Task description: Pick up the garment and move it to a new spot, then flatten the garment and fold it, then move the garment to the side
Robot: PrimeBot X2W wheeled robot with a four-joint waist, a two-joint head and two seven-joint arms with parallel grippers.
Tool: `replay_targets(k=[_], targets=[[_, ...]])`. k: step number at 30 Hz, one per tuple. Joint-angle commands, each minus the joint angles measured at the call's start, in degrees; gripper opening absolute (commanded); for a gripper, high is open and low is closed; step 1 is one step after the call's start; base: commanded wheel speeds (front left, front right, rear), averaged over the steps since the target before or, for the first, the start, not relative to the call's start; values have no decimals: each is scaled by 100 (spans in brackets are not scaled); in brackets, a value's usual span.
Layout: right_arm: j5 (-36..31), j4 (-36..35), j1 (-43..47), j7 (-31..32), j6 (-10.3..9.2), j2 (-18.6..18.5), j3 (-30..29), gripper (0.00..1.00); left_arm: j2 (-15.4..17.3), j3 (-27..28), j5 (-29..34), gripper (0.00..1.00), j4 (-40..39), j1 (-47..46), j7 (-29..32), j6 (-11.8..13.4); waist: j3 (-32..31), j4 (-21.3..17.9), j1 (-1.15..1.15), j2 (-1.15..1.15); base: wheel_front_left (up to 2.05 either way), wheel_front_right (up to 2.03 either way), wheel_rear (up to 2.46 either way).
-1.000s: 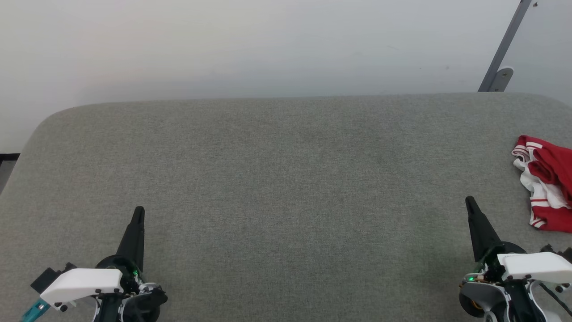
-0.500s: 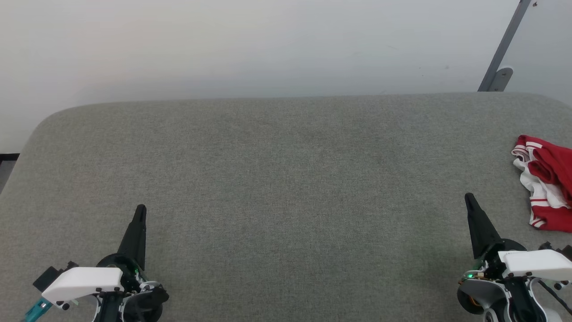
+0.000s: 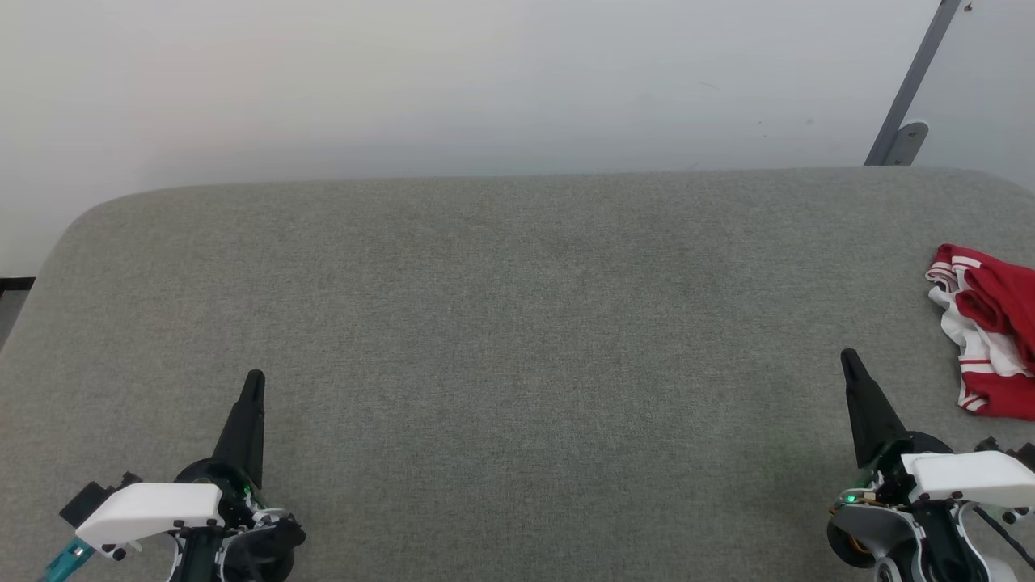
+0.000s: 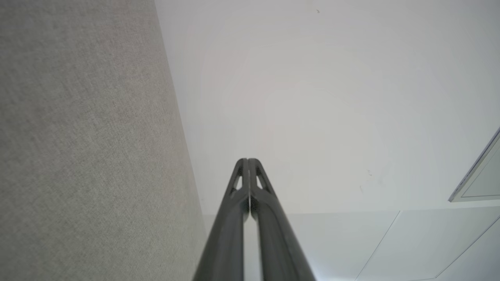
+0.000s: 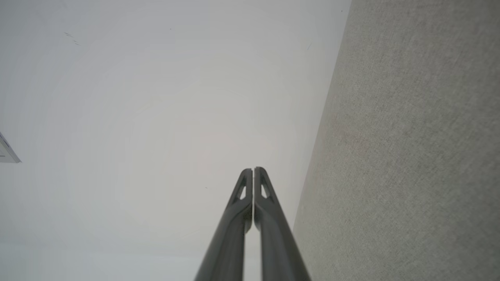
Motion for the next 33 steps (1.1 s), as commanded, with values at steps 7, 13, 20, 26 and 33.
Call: replay_targets(k=[7,13,20,26,33], targets=[[22,-8,-17,9,0,8,-4,0,13,-5,-17,0,-3,-73,8,-31,0,0,0,0,0,0,0],[22,-8,-17,8,0,8,-5,0,13,-5,-17,0,-3,-73,8,-31,0,0,0,0,0,0,0],[22,-8,-17,8,0,8,-3,0,13,-4,-18,0,-3,-73,7,-31,0,0,0,0,0,0,0],[23,-8,-17,8,0,8,-2,0,13,-4,-18,0,-3,-73,7,-31,0,0,0,0,0,0,0],[23,-8,-17,8,0,8,-3,0,13,-4,-19,0,-3,-73,7,-31,0,0,0,0,0,0,0]])
